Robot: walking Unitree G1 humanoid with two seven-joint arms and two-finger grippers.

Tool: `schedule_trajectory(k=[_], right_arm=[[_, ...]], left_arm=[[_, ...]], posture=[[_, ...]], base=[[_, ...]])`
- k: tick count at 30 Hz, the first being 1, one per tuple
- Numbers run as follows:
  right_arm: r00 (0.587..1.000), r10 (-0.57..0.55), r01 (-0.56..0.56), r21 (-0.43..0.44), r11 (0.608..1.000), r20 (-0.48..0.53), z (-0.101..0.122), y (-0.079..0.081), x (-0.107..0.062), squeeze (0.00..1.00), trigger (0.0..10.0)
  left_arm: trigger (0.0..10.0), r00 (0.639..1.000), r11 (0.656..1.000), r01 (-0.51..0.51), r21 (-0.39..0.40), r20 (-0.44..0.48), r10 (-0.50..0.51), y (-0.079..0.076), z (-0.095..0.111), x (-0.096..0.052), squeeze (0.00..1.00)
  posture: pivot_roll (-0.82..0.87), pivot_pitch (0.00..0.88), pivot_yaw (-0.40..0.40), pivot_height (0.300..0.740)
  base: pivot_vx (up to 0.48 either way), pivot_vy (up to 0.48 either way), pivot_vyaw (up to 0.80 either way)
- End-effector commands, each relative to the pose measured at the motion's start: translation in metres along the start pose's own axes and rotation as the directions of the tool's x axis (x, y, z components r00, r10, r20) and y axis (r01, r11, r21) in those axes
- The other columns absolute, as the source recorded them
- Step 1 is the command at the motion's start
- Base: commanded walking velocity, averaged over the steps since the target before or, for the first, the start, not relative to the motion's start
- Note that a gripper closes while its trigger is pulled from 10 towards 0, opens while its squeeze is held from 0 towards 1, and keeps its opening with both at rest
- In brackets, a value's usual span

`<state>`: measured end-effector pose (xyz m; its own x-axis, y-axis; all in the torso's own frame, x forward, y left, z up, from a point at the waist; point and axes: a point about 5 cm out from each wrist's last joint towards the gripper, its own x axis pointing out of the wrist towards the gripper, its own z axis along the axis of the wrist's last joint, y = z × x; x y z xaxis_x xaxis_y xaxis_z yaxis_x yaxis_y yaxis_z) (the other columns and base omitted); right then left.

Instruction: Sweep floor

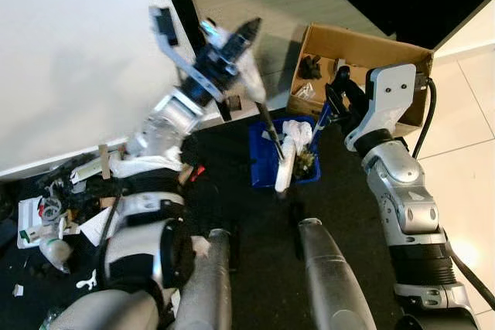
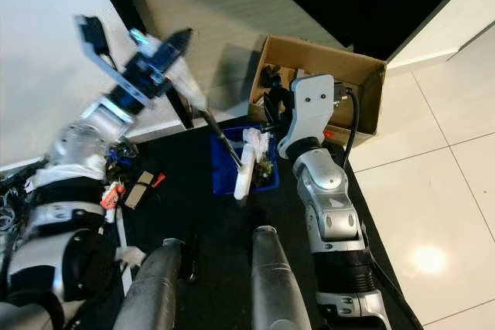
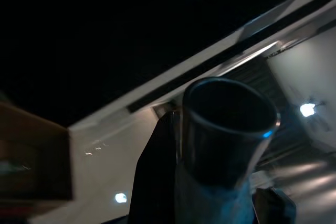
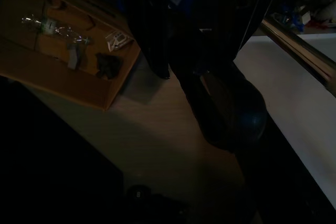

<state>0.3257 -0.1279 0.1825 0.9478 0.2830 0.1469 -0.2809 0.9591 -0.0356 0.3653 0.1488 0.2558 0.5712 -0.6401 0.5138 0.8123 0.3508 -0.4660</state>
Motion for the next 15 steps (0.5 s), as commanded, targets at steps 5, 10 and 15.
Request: schedule_trajectory(k=[5, 10, 15], right_arm=[[0.986, 0.053, -0.039, 0.095, 0.995, -0.157, -0.038, 0.011, -0.009, 0.00, 10.0], [0.985, 0.061, -0.046, 0.097, 0.994, -0.159, -0.039, 0.012, -0.008, 0.00, 10.0], [0.984, 0.081, -0.066, 0.100, 0.993, -0.160, -0.039, 0.017, -0.005, 0.00, 10.0]], left_arm=[[10.0, 0.985, 0.943, -0.085, 0.322, -0.114, 0.127, 0.003, 0.048, -0.040, 0.00], [10.0, 0.972, 0.894, -0.115, 0.433, -0.138, 0.192, 0.003, 0.063, -0.053, 0.00], [10.0, 0.981, 0.910, -0.119, 0.398, -0.095, 0.170, 0.014, 0.034, -0.062, 0.00]], posture=[[-0.12, 0.470, 0.083, 0.740], [-0.11, 0.472, 0.073, 0.740], [-0.13, 0.479, 0.057, 0.740]], base=[[0.000, 0.000, 0.00], [0.000, 0.000, 0.00], [0.000, 0.000, 0.00]])
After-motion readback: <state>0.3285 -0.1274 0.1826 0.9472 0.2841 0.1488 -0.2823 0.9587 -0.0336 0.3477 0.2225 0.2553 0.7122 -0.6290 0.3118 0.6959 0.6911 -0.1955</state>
